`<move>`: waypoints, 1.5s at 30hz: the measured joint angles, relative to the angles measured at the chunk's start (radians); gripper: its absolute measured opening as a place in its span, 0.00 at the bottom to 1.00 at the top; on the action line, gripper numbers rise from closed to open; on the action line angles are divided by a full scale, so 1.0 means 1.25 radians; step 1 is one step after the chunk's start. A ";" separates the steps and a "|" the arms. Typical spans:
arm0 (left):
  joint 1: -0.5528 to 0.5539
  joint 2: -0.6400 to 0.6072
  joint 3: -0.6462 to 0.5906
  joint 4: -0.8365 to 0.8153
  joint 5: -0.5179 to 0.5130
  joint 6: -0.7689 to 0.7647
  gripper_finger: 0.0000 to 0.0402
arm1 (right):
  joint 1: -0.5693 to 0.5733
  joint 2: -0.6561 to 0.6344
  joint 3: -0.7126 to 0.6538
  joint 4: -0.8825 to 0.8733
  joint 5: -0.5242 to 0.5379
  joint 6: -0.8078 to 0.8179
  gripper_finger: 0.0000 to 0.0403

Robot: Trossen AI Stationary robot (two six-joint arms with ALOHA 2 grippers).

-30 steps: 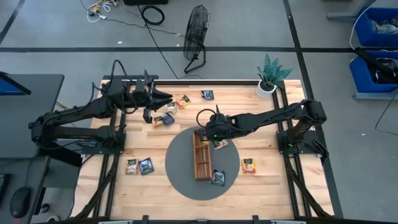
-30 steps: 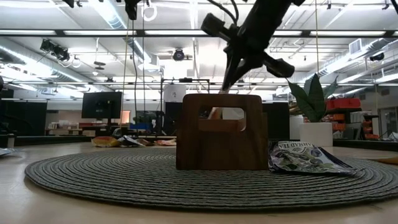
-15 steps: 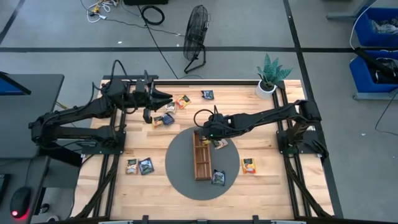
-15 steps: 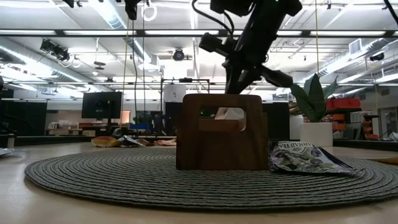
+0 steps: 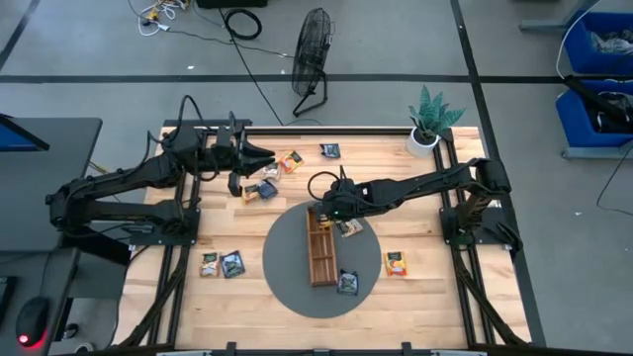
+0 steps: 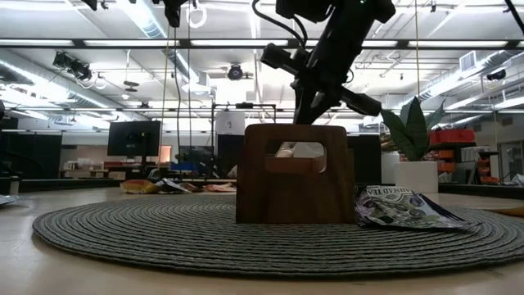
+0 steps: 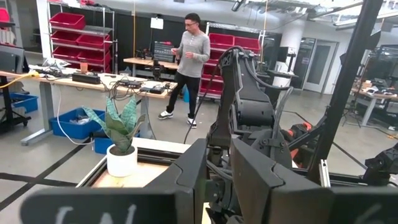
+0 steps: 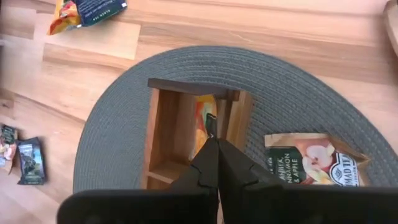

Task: Pick & Place Tea
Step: Put the orange tea bag into the top section of the wooden organizer

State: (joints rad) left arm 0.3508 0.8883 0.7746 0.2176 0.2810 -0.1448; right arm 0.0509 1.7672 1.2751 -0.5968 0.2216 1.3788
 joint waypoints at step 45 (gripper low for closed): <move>0.000 0.001 0.000 -0.019 0.000 -0.007 0.19 | 0.163 -0.034 0.001 -0.201 -0.237 -0.369 0.34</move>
State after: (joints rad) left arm 0.3504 0.8890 0.7750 0.1943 0.2808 -0.1535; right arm 0.2542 1.7244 1.2758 -0.8481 -0.0746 0.9180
